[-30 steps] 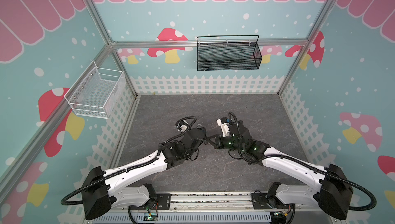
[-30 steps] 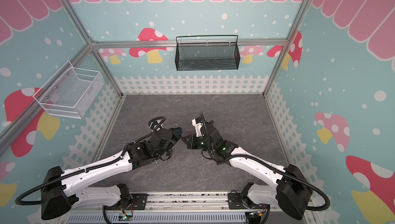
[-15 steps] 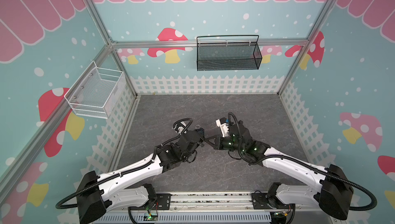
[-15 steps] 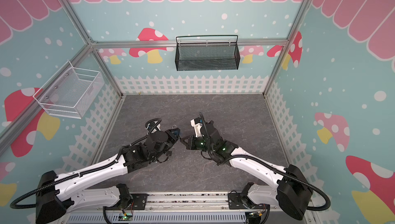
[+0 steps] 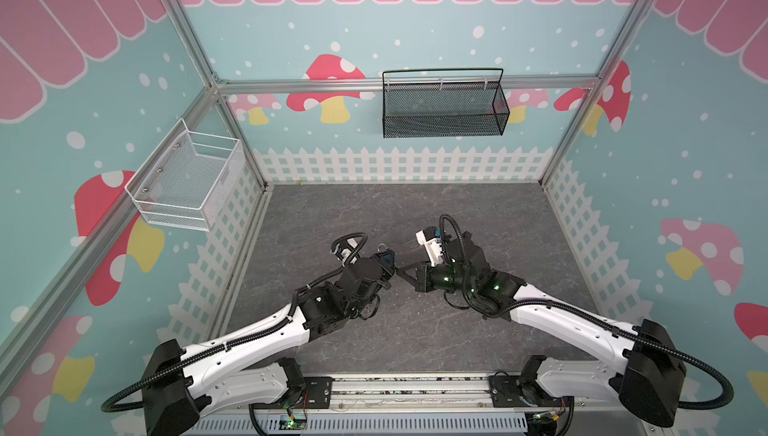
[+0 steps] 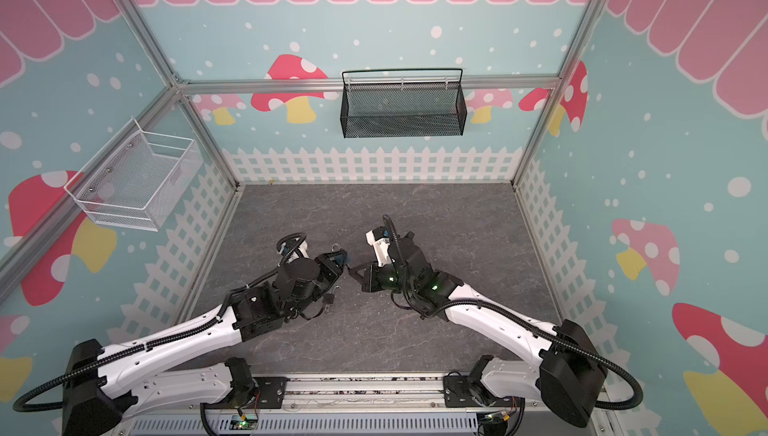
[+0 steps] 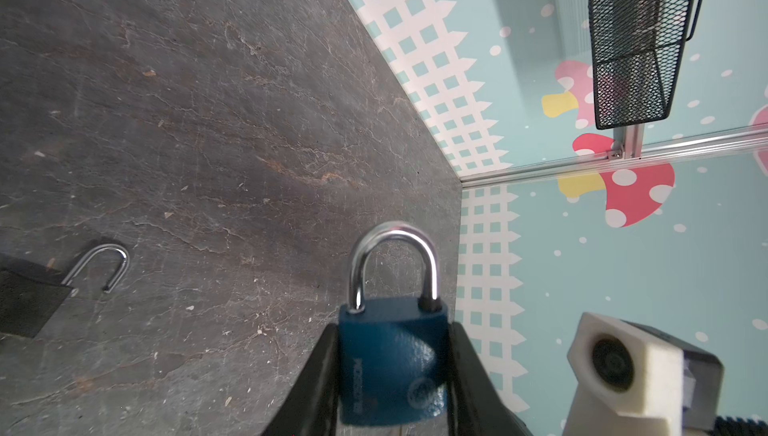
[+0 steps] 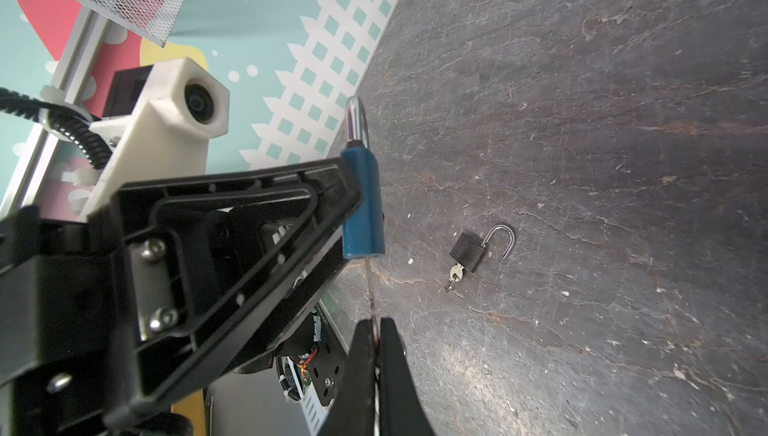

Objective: Unlock with the key

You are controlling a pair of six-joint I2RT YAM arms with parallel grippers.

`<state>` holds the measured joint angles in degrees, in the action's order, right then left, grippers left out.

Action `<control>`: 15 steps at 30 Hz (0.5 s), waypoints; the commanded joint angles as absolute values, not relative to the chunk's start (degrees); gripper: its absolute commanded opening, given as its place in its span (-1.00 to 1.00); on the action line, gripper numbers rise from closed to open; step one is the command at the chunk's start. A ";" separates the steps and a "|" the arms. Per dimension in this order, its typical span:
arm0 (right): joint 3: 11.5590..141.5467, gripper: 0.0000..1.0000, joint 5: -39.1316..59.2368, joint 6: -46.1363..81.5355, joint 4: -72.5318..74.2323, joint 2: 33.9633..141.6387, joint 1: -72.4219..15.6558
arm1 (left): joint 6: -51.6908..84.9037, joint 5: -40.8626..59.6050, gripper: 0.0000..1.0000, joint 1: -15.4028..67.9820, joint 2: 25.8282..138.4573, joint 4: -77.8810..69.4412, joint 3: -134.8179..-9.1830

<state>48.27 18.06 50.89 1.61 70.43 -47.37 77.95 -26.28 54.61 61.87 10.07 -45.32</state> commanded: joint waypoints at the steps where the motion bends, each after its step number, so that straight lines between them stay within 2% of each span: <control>1: 49.67 -1.00 14.26 49.91 1.73 70.18 -47.11 | 77.22 -25.50 -1.00 55.05 59.94 8.31 -44.47; 15: 46.68 -1.00 14.84 58.39 4.82 68.00 -47.93 | 74.00 -28.99 -1.00 55.07 58.60 1.08 -41.62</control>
<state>47.59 17.89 55.42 2.46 69.23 -47.70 75.40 -26.44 54.85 59.72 5.23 -42.17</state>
